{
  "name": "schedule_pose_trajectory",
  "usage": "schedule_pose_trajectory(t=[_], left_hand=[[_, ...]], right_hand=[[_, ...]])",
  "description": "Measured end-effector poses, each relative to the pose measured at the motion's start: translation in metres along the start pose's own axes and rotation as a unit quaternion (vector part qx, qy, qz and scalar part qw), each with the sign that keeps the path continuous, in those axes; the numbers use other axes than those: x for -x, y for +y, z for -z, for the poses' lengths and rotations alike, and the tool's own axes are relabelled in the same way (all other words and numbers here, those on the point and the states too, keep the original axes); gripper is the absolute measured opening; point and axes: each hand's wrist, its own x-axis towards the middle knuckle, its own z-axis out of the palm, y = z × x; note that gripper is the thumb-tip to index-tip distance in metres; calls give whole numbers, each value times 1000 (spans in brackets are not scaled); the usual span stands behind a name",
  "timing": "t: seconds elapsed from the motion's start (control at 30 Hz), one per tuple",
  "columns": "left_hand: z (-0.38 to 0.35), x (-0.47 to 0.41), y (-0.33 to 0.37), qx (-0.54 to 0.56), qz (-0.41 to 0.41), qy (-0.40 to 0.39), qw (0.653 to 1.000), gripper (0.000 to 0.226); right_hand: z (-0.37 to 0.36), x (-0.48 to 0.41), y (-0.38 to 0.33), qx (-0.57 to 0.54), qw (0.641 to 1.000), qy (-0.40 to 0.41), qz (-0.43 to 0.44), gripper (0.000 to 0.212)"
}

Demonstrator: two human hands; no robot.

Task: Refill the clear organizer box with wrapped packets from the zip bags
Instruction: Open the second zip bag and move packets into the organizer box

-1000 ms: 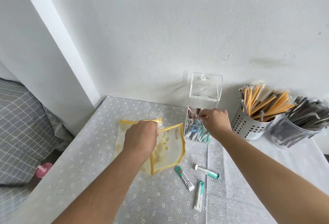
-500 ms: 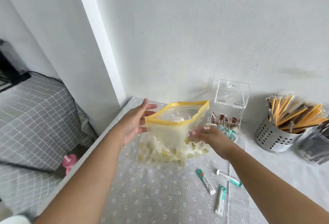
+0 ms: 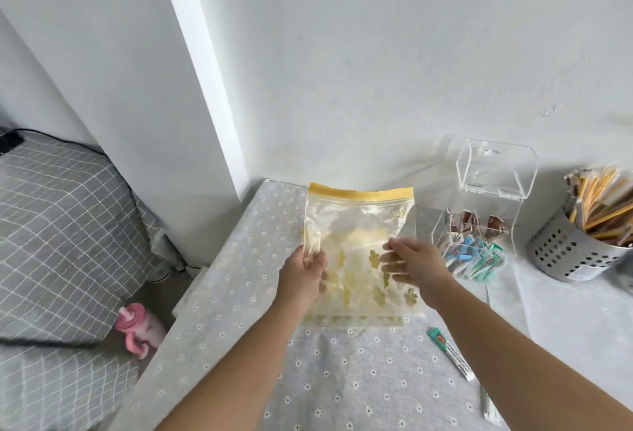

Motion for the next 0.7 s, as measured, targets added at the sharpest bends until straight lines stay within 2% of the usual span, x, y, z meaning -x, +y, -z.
schedule_pose_trajectory(t=[0.1, 0.2, 0.27, 0.33, 0.4, 0.47, 0.53, 0.63, 0.7], left_hand=[[-6, -13, -16, -67, -2, 65, 996, 26], [-10, -27, -33, -100, 52, 57, 992, 37], [-9, -33, -42, -165, 64, 51, 983, 45], [-9, -37, -52, -282, 43, 71, 956, 54], [-8, -34, -61, -432, -25, 98, 896, 63], [-9, -32, -68, -514, -132, 95, 843, 66], [-13, -36, -72, -509, -217, 72, 830, 63], [-22, -48, -70, -513, -245, -26, 822, 60], [-26, -59, -72, -524, -242, -65, 814, 60]], right_hand=[[-8, -14, 9, 38, 999, 35, -12, 21], [-14, -32, 19, 54, 996, 65, -35, 22], [-20, -41, 28, 130, 985, 105, -38, 33], [-26, -44, 40, 307, 937, 168, -13, 46], [-34, -36, 50, 440, 869, 219, 57, 46], [-45, -32, 57, 501, 836, 184, 129, 42], [-55, -35, 62, 534, 820, 124, 164, 42], [-61, -49, 60, 558, 805, 77, 186, 47], [-61, -60, 61, 570, 795, 52, 203, 51]])
